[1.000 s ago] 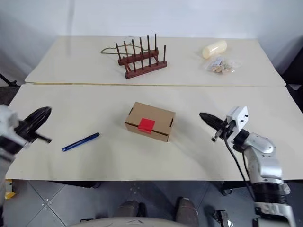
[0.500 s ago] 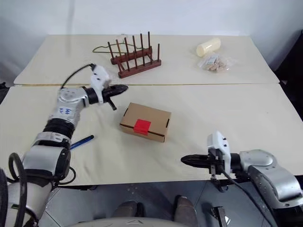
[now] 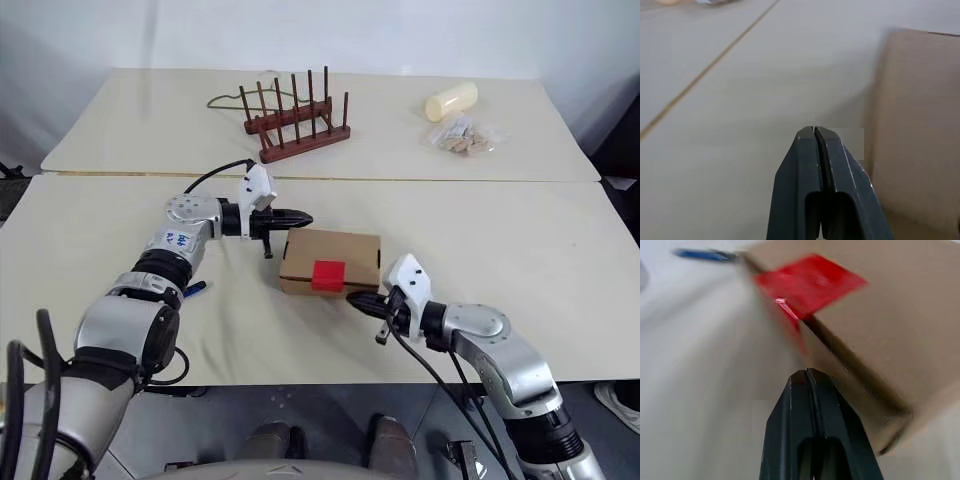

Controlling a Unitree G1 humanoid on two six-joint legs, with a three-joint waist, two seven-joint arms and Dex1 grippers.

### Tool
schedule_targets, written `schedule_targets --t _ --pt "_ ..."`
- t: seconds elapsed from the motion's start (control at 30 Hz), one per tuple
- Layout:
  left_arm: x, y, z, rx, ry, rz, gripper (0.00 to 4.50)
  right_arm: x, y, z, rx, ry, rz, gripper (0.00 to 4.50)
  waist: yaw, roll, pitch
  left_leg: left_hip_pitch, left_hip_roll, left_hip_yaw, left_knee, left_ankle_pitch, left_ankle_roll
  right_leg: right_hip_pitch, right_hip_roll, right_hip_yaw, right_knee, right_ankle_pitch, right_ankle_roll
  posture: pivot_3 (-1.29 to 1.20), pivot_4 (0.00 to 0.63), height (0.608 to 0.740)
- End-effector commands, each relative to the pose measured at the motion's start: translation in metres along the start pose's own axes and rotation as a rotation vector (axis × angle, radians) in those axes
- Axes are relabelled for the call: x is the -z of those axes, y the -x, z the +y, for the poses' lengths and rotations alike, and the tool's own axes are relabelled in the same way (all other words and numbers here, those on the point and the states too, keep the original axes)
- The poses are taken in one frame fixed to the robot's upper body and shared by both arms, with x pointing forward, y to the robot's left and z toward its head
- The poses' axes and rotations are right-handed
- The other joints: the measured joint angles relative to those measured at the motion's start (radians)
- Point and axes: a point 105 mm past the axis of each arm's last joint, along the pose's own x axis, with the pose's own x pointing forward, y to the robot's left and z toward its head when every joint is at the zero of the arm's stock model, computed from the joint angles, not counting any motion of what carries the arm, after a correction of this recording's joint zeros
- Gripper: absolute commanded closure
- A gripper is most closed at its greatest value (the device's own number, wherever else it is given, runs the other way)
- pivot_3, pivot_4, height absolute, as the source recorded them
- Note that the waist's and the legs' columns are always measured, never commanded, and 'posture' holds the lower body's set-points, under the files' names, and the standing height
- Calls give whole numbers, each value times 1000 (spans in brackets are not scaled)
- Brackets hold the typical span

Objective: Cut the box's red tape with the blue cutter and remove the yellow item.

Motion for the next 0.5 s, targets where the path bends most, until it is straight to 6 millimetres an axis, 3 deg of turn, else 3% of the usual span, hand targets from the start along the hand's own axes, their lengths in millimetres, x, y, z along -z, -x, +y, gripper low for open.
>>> schedule_targets --t 0.03,0.2,0.5 --pt "-5 9 -21 122 -4 -49 4465 -12 2 -20 61 83 -13 4500 -2 0 0 0 0 0 0 0 0 0 0 0 0 0 0 0 150 740" --pt "-9 12 -59 188 21 -74 4465 -21 -8 -34 56 159 -27 4500 -18 0 0 0 1 -2 0 0 0 0 0 0 1 0 0 0 150 740" --pt "-18 -5 -109 130 58 -28 4465 -27 -34 -51 -30 242 -15 4500 -23 0 0 0 1 -3 1 0 0 1 0 0 1 0 0 0 150 740"
